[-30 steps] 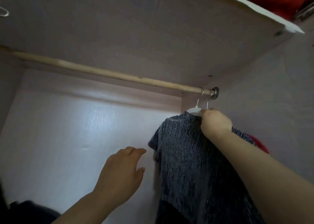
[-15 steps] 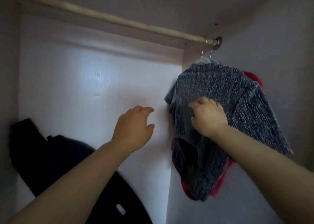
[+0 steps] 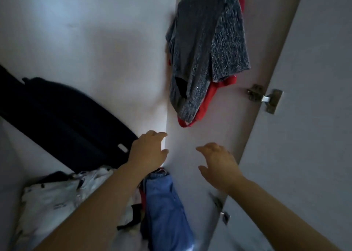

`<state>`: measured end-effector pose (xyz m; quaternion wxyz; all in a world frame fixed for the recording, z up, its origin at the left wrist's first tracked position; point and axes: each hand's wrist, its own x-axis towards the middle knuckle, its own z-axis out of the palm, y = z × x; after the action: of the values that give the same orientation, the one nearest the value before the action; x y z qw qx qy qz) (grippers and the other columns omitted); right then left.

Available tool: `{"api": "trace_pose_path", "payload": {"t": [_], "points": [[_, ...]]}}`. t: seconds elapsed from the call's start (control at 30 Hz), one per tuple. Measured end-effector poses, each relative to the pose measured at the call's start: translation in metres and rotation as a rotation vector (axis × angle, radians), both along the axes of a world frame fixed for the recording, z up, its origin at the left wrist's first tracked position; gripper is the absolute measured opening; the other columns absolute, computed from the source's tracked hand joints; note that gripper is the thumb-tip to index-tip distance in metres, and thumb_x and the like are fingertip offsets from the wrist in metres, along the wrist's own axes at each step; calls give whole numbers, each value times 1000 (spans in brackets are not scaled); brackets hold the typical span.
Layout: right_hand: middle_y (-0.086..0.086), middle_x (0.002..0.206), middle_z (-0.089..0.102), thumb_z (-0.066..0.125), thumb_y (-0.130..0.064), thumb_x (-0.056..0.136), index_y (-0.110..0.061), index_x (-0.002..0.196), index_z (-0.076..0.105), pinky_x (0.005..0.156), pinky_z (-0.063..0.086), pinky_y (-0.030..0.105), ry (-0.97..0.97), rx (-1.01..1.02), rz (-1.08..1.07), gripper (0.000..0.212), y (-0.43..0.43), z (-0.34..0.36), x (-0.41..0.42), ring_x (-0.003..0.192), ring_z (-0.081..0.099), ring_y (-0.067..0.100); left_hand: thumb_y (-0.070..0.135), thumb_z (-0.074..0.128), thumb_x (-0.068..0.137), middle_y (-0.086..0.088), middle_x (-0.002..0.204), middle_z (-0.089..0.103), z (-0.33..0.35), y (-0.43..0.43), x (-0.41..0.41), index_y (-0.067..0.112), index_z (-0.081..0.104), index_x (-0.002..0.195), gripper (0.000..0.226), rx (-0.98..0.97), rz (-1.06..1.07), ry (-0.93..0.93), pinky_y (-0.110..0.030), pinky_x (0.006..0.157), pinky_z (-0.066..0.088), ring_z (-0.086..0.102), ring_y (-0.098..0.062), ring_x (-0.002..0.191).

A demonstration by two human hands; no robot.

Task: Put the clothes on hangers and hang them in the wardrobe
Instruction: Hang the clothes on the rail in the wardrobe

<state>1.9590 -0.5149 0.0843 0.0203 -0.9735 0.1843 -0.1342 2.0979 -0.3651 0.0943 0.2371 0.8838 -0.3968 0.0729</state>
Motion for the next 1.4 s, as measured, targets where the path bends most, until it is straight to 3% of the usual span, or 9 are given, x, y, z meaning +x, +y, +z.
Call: {"api": "trace_pose_path", "payload": {"t": [0.23, 0.47, 0.67, 0.83, 1.13, 1.4], "points": [[-1, 140, 39, 52, -31, 89, -26, 139, 36, 101, 31, 25, 46, 174, -103, 53, 27, -85, -135, 123, 41, 19, 31, 56, 87, -4, 124, 53, -87, 16, -123, 15, 51, 122, 39, 85, -31, 81, -33, 91, 43, 51, -22, 112], [-2, 142, 37, 54, -31, 90, -27, 141, 33, 105, 32, 31, 129, 342, -279, 55, 61, -142, -310, 125, 40, 20, 35, 53, 90, -4, 133, 49, -150, 25, -275, 17, 43, 134, 49, 290, -185, 140, -33, 97, 40, 47, -22, 119], [-2, 143, 36, 53, -28, 91, -25, 141, 34, 107, 30, 32, 129, 484, -565, 53, 93, -169, -452, 128, 37, 20, 39, 53, 88, -3, 133, 47, -173, 17, -397, 23, 37, 137, 54, 417, -386, 127, -35, 97, 41, 46, -22, 121], [-2, 143, 35, 50, -27, 93, -24, 142, 32, 107, 28, 30, 76, 528, -834, 52, 129, -185, -552, 129, 35, 19, 37, 51, 87, -2, 122, 52, -181, 7, -483, 20, 45, 125, 42, 468, -653, 53, -31, 86, 41, 51, -23, 109], [1, 136, 41, 52, -27, 90, -23, 139, 37, 103, 33, 31, 21, 619, -1434, 51, 266, -197, -712, 126, 39, 23, 41, 49, 90, 0, 135, 44, -207, 30, -657, 23, 36, 138, 53, 549, -1253, -69, -31, 96, 36, 43, -21, 122], [0, 140, 39, 53, -28, 89, -26, 140, 36, 104, 31, 32, -80, 658, -1925, 54, 441, -188, -842, 128, 38, 23, 42, 50, 89, -1, 137, 42, -205, 126, -852, 24, 32, 141, 58, 581, -1752, -169, -31, 96, 37, 43, -22, 123]]}}
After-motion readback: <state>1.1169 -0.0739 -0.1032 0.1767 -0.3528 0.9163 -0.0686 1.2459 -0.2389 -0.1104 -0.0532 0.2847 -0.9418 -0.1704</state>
